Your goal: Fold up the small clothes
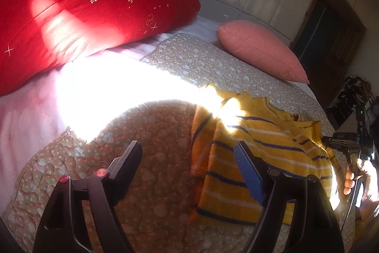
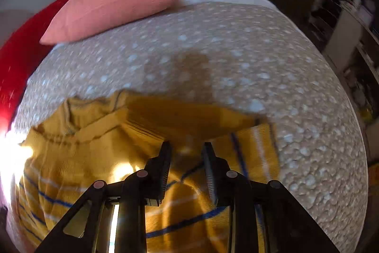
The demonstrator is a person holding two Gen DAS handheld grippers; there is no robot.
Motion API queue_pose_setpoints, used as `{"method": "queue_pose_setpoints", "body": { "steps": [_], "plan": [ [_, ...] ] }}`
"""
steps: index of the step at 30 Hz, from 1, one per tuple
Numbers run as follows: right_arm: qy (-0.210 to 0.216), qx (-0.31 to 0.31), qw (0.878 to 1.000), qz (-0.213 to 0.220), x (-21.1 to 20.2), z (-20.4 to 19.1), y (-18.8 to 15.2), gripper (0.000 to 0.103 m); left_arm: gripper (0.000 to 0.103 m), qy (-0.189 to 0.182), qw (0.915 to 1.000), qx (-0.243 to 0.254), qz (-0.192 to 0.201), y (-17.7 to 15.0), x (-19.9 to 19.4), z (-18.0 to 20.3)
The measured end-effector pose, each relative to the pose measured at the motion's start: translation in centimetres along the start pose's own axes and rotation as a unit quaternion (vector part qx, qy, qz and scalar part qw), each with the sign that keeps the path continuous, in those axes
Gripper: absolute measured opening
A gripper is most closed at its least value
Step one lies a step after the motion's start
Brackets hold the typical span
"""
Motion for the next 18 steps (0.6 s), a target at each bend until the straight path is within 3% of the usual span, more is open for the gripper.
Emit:
{"method": "queue_pose_setpoints", "body": {
  "steps": [2,5,9,10,11,13,15,17,18],
  "plan": [
    [-0.013,0.039,0.999,0.013,-0.9,2.4,0.9,0.033,0.079,-0.006,0.9999,-0.01,-0.01,-0.1,0.2,-0.4],
    [0.003,-0.002,1.0,0.028,-3.2,0.4,1.5,0.033,0.079,-0.016,0.9992,-0.019,-0.032,-0.5,1.0,-0.6],
    [0.063,-0.101,0.992,0.028,-7.3,-8.4,0.2,0.037,0.08,-0.018,0.997,-0.038,-0.065,-1.5,2.4,-1.1],
    [0.087,-0.126,0.988,0.023,-8.2,-11.2,-0.8,0.042,0.084,-0.023,0.9956,-0.043,-0.08,-1.9,2.9,-1.1],
    [0.115,-0.15,0.982,0.015,-8.9,-14.1,-1.6,0.051,0.086,-0.032,0.9937,-0.05,-0.095,-2.5,3.4,-1.0],
    [0.167,-0.189,0.968,-0.009,-9.7,-19.3,-3.6,0.058,0.086,-0.036,0.9925,-0.056,-0.102,-3.0,3.7,-1.0],
    [0.2,-0.216,0.955,-0.037,-9.8,-23.6,-5.7,0.058,0.084,-0.039,0.993,-0.053,-0.098,-3.0,3.4,-1.0],
    [0.219,-0.237,0.944,-0.071,-9.0,-27.1,-7.7,0.058,0.046,-0.038,0.9924,-0.055,-0.103,-3.2,3.2,-1.2],
    [0.224,-0.245,0.939,-0.085,-8.6,-28.5,-8.5,0.058,0.016,-0.045,0.9906,-0.058,-0.115,-3.4,3.3,-1.4]
  ]
}}
Point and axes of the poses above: each gripper's, at about its wrist camera, not at the fingertips, and x roughly the way its jaws point, z to its right, y to its top, the point moved 9 cm from there along x, roughly the way its jaws point, and after that the axes turned 3 degrees about -x, right-handed, at the moved point
